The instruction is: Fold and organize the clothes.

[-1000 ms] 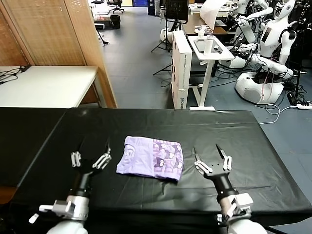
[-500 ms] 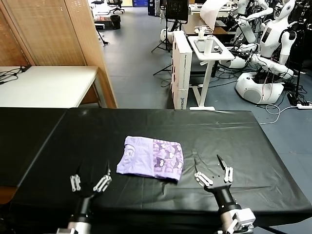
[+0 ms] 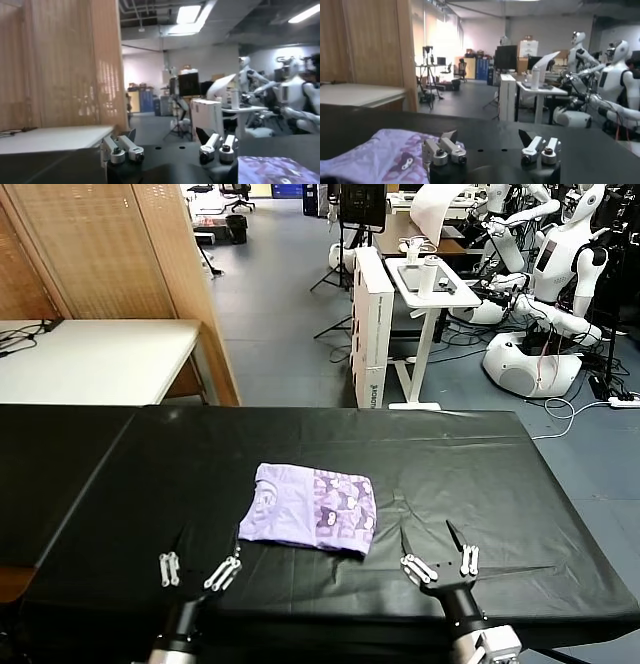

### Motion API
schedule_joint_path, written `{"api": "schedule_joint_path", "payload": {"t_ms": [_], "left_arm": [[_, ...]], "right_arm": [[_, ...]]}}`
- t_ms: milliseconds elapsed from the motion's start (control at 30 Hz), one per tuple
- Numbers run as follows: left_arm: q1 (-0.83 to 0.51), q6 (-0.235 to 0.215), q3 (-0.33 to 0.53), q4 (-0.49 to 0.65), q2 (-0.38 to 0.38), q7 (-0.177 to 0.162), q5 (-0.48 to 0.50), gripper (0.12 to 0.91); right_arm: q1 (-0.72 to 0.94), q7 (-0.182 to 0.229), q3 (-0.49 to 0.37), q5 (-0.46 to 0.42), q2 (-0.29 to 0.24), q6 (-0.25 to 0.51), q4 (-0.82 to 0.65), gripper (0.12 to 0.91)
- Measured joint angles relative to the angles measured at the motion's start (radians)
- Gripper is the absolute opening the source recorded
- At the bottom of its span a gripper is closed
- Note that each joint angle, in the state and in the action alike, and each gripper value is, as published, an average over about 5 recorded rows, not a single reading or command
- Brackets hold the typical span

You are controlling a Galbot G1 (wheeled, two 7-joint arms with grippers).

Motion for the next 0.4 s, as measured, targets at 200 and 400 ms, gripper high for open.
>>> {"api": "schedule_joint_path", "payload": {"t_ms": [200,400], "left_arm": [[-0.006,0.006,0.000,0.011,0.005,0.019,0.000,0.907],[-0.012,0.011,0.001,0.011,0.004,0.024,0.001,0.907]], "right_arm": [[-0.022,0.005,0.020,0.026,0.002,-0.005,0.025,0.907],[-0.040,-0.001,0.035,0.014,0.011,-0.001,0.034,0.907]]}}
